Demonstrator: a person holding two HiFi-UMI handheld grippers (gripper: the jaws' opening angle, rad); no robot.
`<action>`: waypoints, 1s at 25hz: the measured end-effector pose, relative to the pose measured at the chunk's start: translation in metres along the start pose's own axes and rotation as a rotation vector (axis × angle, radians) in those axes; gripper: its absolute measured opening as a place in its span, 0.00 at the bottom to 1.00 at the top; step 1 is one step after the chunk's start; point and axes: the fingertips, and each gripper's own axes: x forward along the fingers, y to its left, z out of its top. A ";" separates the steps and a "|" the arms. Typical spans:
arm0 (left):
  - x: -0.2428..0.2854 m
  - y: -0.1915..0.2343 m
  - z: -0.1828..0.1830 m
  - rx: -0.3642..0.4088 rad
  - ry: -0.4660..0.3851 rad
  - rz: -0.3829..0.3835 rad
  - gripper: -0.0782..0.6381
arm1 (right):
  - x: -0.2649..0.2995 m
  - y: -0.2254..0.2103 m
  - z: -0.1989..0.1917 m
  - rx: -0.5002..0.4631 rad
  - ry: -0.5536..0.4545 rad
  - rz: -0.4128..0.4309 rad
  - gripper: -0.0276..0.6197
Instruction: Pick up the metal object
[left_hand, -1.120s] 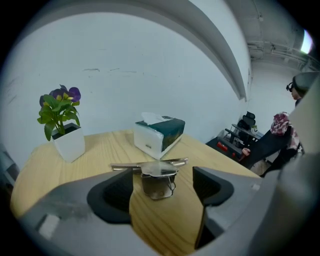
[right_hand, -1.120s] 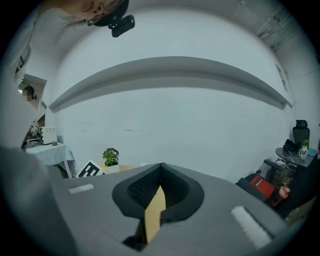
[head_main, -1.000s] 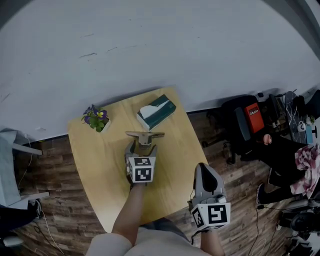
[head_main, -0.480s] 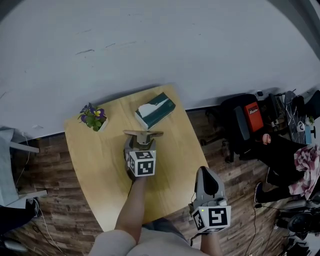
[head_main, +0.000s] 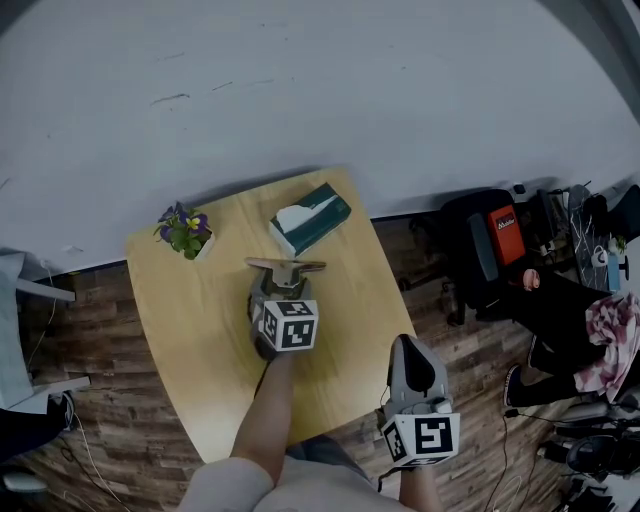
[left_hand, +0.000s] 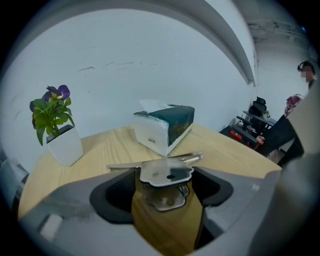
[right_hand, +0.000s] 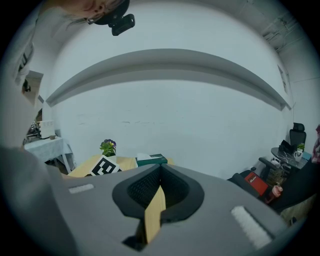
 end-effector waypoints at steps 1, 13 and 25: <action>0.000 -0.001 0.000 0.004 0.000 -0.003 0.62 | 0.000 0.000 0.000 -0.001 0.001 0.000 0.05; -0.005 -0.005 -0.001 0.017 0.015 -0.043 0.52 | -0.001 0.005 0.002 -0.010 -0.004 0.010 0.05; -0.048 -0.025 0.023 0.095 -0.085 -0.148 0.52 | -0.002 0.016 0.014 -0.011 -0.047 0.043 0.05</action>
